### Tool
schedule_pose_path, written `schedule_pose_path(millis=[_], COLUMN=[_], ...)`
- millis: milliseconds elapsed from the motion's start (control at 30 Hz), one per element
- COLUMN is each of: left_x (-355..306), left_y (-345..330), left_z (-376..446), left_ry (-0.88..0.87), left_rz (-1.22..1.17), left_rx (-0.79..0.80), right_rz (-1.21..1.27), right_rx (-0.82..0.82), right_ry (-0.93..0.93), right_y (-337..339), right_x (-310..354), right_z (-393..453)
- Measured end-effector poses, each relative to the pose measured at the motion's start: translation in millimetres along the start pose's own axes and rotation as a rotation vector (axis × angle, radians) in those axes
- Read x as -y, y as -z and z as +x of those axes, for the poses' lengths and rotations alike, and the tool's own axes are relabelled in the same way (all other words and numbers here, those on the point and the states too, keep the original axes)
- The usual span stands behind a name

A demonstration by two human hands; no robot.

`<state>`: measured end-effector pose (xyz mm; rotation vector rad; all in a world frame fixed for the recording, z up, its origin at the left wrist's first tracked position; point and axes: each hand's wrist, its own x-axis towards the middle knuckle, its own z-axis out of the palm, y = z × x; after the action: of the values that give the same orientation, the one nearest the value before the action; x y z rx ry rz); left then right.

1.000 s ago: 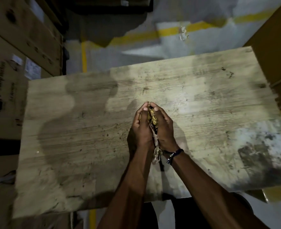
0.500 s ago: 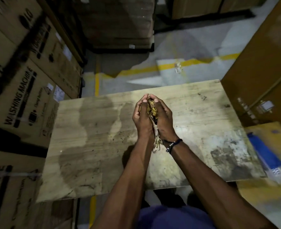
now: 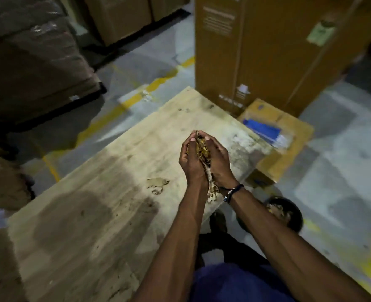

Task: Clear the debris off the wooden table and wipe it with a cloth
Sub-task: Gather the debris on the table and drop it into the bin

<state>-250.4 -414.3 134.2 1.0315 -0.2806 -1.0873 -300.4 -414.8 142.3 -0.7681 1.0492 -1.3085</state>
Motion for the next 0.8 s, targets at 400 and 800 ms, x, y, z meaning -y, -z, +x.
schedule_pose_path(millis=[400,800], left_x=[161.6,331.1], left_y=[-115.0,-157.0], left_z=[-151.7,-242.9], left_ry=[0.321,0.543], left_rz=[0.238,0.475], left_rx=[0.406,0.385], right_rz=[0.117,0.283], right_rx=[-0.565,-0.756], right_ry=[0.119,-0.011], right_y=[235.2,436.4], right_x=[55.3,22.2], right_z=[-56.9,-74.9])
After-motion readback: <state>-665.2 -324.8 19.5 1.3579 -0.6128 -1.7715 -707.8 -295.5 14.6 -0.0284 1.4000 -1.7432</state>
